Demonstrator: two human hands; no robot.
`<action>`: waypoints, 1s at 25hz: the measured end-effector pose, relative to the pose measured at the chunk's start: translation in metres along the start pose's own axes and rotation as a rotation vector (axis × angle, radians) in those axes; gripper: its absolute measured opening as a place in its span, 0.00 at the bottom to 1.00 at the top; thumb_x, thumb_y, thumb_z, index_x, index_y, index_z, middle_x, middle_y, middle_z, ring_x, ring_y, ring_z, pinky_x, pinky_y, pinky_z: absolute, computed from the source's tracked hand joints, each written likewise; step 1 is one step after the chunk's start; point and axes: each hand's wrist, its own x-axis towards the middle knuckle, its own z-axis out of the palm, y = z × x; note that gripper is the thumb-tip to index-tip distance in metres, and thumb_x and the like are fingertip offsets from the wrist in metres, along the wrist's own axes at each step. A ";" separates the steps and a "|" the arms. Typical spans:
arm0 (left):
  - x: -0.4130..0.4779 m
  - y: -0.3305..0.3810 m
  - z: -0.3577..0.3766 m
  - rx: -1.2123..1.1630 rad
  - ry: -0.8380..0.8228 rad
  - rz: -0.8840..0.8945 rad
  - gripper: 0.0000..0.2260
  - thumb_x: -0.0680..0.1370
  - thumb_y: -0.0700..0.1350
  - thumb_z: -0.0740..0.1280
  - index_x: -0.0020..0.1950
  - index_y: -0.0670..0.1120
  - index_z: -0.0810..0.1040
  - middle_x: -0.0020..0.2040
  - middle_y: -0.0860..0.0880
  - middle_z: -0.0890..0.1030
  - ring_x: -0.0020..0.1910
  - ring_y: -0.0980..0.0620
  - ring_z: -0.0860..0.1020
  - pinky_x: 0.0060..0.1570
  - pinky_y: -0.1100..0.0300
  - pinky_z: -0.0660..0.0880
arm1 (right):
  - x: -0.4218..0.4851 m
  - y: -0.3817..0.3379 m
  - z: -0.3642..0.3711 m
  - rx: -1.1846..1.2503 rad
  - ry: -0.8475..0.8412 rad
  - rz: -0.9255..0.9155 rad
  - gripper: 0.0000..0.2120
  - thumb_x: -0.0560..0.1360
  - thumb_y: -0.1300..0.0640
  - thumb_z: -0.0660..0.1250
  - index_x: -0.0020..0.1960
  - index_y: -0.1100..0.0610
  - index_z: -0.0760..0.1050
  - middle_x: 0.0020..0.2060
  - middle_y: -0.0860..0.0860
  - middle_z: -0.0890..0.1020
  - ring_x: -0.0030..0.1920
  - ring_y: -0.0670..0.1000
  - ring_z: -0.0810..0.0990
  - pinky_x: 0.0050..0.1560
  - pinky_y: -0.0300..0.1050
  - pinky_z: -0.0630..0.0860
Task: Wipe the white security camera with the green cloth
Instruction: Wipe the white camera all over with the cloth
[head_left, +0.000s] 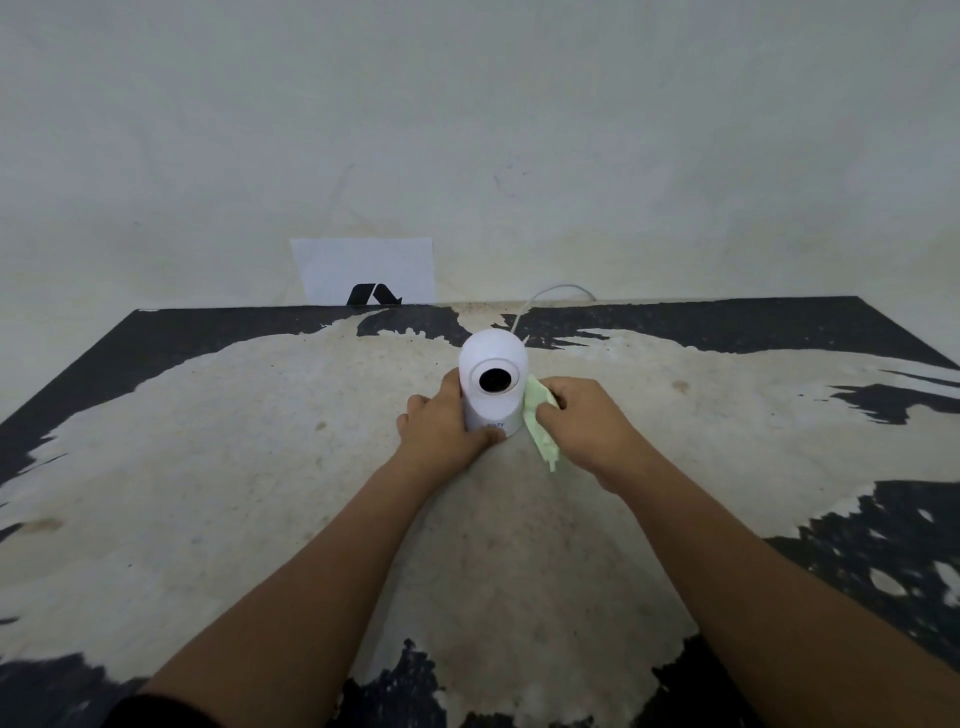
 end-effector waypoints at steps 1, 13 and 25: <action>0.000 0.002 -0.001 -0.004 -0.018 -0.015 0.34 0.69 0.58 0.70 0.71 0.53 0.59 0.63 0.47 0.75 0.64 0.42 0.65 0.54 0.51 0.60 | -0.005 0.002 -0.001 -0.001 0.017 0.011 0.09 0.72 0.62 0.61 0.44 0.59 0.80 0.40 0.59 0.83 0.38 0.55 0.77 0.38 0.46 0.71; -0.064 0.019 -0.029 -0.653 -0.083 0.040 0.08 0.76 0.47 0.67 0.50 0.44 0.78 0.42 0.50 0.80 0.36 0.60 0.76 0.35 0.69 0.72 | -0.031 -0.019 0.003 0.358 -0.119 -0.013 0.05 0.75 0.60 0.67 0.44 0.54 0.81 0.38 0.52 0.84 0.37 0.47 0.80 0.41 0.44 0.77; -0.020 0.004 -0.018 -0.417 0.252 0.024 0.05 0.76 0.47 0.65 0.44 0.47 0.74 0.39 0.53 0.77 0.37 0.55 0.74 0.33 0.65 0.67 | 0.039 -0.036 -0.009 0.346 -0.044 0.004 0.07 0.77 0.51 0.64 0.50 0.51 0.78 0.49 0.47 0.81 0.51 0.49 0.79 0.58 0.57 0.78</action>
